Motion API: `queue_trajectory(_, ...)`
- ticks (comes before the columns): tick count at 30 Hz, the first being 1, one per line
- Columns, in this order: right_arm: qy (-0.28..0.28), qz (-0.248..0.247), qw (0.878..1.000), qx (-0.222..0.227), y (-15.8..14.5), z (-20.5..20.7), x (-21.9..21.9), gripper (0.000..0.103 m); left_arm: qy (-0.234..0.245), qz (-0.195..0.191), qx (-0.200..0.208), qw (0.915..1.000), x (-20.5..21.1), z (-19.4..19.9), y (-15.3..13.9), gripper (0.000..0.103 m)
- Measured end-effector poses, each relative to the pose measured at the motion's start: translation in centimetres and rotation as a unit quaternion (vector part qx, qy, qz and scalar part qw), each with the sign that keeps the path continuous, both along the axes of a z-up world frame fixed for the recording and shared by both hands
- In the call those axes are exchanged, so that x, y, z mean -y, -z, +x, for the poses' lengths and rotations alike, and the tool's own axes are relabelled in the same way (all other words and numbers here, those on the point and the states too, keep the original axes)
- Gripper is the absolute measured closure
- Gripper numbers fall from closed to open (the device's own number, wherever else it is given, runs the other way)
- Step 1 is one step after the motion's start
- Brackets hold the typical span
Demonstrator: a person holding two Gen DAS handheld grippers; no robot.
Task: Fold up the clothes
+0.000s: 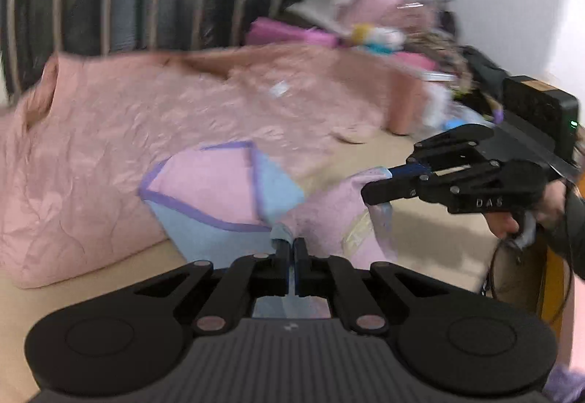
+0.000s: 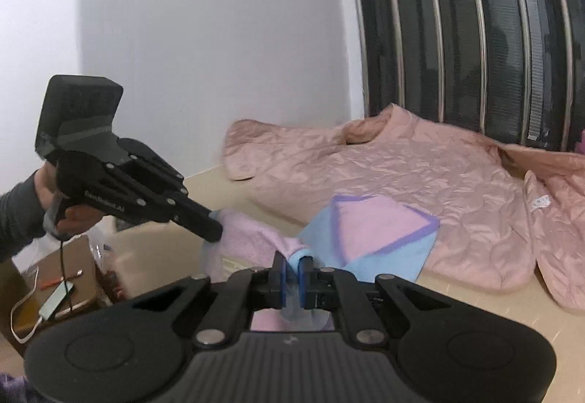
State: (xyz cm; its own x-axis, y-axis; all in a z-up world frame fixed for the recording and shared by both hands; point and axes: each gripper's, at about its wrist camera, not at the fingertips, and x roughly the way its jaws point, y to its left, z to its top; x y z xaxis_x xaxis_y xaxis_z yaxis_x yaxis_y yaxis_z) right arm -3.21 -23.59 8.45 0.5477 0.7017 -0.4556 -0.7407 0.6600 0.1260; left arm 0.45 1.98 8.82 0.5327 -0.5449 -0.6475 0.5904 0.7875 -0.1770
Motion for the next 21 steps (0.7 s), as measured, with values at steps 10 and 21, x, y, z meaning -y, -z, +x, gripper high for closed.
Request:
queue_trajectory(10, 0.085, -0.087, 0.992, -0.044, 5.4, 9.9, -3.8, 0.068, -0.141, 0.012, 0.000, 0.9900, -1.8, 3.5, 4.2, 0.070)
queue_trajectory(21, 0.026, -0.066, 0.996, -0.054, 5.7, 4.4, -3.7, 0.079, -0.087, 0.028, -0.028, 0.9954, 2.2, -1.7, 6.2, 0.085)
